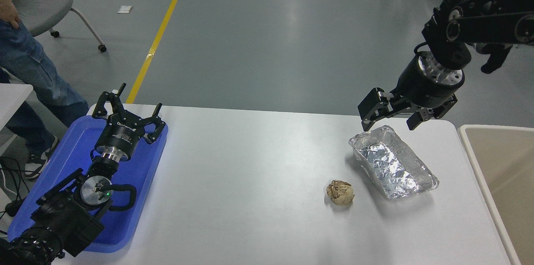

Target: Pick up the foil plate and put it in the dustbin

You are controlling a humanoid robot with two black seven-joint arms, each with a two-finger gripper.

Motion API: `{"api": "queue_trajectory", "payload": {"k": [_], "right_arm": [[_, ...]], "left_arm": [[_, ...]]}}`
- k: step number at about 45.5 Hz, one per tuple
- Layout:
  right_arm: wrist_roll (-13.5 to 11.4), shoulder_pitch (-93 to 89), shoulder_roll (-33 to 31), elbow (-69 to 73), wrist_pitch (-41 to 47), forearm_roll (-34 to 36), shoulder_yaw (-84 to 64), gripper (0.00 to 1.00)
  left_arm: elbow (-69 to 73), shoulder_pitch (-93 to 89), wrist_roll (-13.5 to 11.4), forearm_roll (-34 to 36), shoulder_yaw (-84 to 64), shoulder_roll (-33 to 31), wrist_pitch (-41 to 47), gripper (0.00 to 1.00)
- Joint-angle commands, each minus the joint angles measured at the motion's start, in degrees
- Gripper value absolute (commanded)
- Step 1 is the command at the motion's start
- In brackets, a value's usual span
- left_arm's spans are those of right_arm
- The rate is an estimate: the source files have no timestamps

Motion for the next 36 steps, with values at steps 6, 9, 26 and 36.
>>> {"api": "queue_trajectory", "payload": {"k": [6,9,26,36], "right_arm": [[0.01,-0.12,0.16,0.00,0.00,0.00,0.10,1.00],[0.01,-0.21,0.16,0.00,0.00,0.00,0.01,1.00],[0.01,-0.38,1.30,-0.44,0.00,0.00,0.10,1.00],[0.01,-0.30,1.30,-0.53,0.00,0.00,0.36,1.00]], "left_arm": [[0.00,0.00,-0.01,-0.05,0.00,0.00,0.00,1.00],[0.00,0.00,-0.01,-0.05,0.00,0.00,0.00,1.00],[0.00,0.00,-0.01,-0.05,0.00,0.00,0.00,1.00],[0.00,0.00,-0.01,-0.05,0.00,0.00,0.00,1.00]]}}
